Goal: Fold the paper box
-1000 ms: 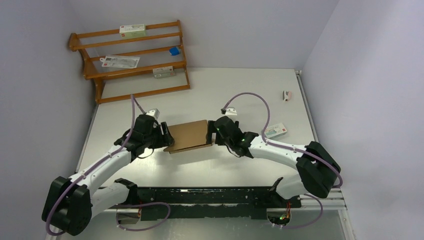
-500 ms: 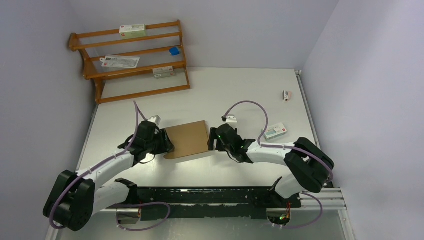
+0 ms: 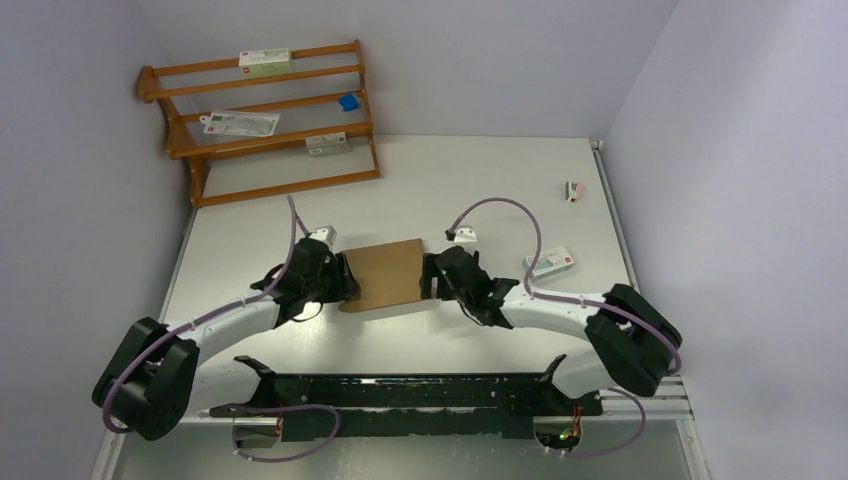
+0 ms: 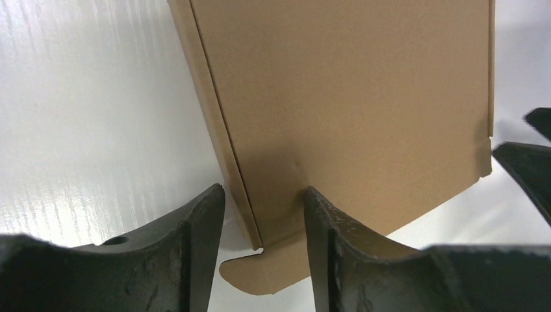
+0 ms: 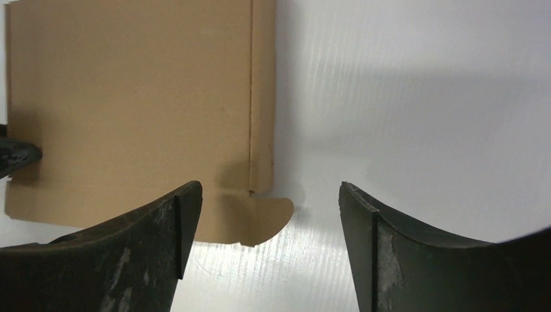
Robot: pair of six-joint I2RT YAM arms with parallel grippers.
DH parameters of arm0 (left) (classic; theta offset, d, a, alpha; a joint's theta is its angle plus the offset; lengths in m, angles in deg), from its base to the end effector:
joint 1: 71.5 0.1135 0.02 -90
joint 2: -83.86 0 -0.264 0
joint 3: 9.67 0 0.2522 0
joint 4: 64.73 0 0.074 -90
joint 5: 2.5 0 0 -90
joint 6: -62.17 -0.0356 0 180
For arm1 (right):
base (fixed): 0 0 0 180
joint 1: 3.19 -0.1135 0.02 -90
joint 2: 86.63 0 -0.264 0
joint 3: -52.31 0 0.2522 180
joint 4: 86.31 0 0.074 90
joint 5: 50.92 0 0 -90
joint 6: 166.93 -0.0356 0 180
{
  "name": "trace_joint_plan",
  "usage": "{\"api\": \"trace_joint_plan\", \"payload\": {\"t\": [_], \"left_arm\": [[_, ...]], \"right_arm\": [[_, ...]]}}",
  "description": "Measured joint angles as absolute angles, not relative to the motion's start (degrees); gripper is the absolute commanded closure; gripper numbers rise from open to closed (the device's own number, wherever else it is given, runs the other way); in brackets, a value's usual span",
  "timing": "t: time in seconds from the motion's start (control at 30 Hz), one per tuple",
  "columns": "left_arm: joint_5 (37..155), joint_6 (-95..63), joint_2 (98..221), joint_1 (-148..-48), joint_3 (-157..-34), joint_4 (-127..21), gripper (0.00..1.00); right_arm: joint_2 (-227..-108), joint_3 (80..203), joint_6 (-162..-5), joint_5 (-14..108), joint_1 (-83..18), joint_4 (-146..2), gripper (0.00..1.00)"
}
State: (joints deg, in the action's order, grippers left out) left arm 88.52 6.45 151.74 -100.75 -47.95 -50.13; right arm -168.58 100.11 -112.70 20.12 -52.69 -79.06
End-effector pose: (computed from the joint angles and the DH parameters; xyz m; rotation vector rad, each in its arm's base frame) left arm 0.1903 -0.1073 0.1571 -0.0968 2.4115 -0.5549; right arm 0.1858 0.1997 0.1621 -0.1016 2.2780 0.4161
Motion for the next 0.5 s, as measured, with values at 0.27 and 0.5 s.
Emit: {"api": "trace_joint_plan", "payload": {"t": [0.27, 0.5], "left_arm": [[83.45, 5.60, 146.25, -100.91, -52.05, -43.51, 0.26], [77.33, 4.96, 134.06, -100.29, -58.98, -35.68, 0.03]], "right_arm": [[-159.88, 100.55, -99.01, 20.19, -53.32, -77.59, 0.01], [-158.15, 100.85, -81.64, 24.01, -59.49, -79.58, 0.00]]}}
